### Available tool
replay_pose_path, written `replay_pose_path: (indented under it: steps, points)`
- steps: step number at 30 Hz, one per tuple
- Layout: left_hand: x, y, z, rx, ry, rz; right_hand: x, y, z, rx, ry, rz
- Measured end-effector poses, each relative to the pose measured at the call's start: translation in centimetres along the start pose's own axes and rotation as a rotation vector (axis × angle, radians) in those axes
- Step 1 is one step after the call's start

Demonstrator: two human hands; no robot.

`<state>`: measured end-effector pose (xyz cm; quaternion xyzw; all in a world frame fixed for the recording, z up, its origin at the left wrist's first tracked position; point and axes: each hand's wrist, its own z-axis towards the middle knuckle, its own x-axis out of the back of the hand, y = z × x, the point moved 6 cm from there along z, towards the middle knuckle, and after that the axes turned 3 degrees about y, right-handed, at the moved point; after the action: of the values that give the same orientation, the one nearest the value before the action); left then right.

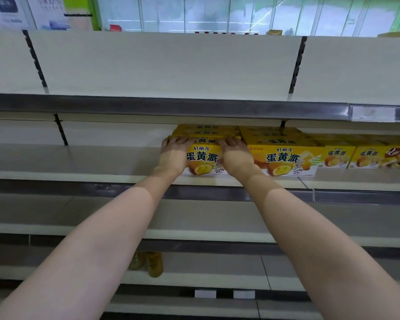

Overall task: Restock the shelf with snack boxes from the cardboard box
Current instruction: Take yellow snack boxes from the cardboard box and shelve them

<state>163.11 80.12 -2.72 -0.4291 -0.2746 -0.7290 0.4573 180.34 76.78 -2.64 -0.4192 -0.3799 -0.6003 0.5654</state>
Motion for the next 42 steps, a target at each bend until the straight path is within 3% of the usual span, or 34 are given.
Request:
replay_pose_path:
  steps: [15,20,26,33,42]
  points:
    - [-0.4,1.3,2.6,0.023,-0.064,0.077,-1.0,0.8,0.7,-0.032,0.030,-0.077]
    - [-0.7,1.8,1.0,-0.028,-0.007,0.096,-0.3,0.3,-0.2,-0.008,0.023,-0.112]
    - [2.9,3.2,-2.1,-0.088,0.205,0.069,1.6,-0.7,-4.3,0.005,0.230,-0.052]
    - [2.7,7.7,-6.2,-0.171,0.119,-0.232,4.0,1.8,-12.6,-0.086,0.352,0.099]
    - [0.8,24.3,-15.5,-0.388,-0.153,-0.618,3.8,10.7,-30.1,-0.411,0.297,0.041]
